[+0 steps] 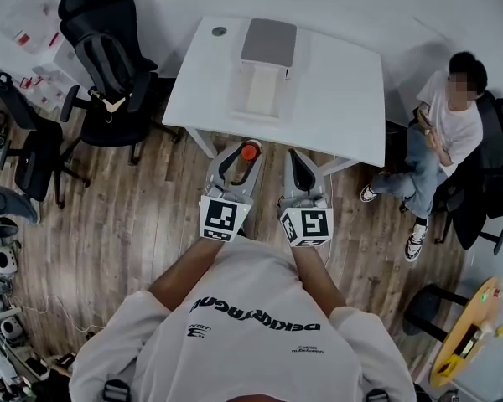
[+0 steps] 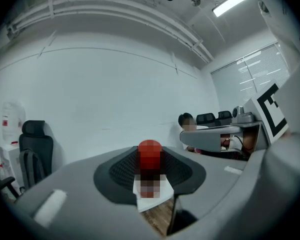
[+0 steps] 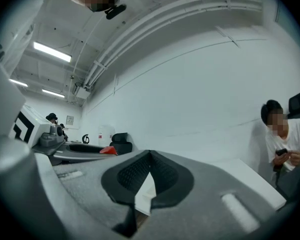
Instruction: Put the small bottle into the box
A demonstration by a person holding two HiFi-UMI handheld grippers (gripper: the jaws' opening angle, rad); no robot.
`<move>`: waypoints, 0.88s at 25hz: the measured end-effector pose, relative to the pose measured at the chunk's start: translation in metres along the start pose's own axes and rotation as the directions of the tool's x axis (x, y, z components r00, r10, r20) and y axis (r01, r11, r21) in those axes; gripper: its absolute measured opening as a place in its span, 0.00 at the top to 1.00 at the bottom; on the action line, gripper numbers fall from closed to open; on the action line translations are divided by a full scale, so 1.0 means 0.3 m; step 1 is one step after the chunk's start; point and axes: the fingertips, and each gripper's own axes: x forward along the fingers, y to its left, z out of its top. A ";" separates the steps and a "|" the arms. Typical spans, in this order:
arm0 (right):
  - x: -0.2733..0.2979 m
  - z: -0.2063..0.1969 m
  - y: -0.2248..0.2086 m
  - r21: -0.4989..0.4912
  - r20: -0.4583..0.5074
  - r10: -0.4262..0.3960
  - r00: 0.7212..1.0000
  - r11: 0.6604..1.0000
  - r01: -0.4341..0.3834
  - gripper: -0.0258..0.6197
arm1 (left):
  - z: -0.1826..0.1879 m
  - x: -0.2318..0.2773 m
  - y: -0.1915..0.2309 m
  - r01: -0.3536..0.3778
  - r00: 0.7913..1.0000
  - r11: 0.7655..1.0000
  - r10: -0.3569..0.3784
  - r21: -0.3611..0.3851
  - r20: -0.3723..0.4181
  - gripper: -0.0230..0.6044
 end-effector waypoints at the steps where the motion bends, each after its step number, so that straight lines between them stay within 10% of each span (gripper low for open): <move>1: 0.030 -0.001 -0.001 -0.001 -0.004 -0.009 1.000 1.000 0.009 0.96 | -0.002 0.019 0.025 0.009 1.000 1.000 -0.009 -0.002 -0.002 0.73; 22: 0.309 -0.066 -0.025 -0.015 -0.059 -0.152 0.987 0.988 0.151 0.96 | -0.089 0.240 0.230 0.167 0.985 0.986 -0.168 -0.028 -0.043 0.73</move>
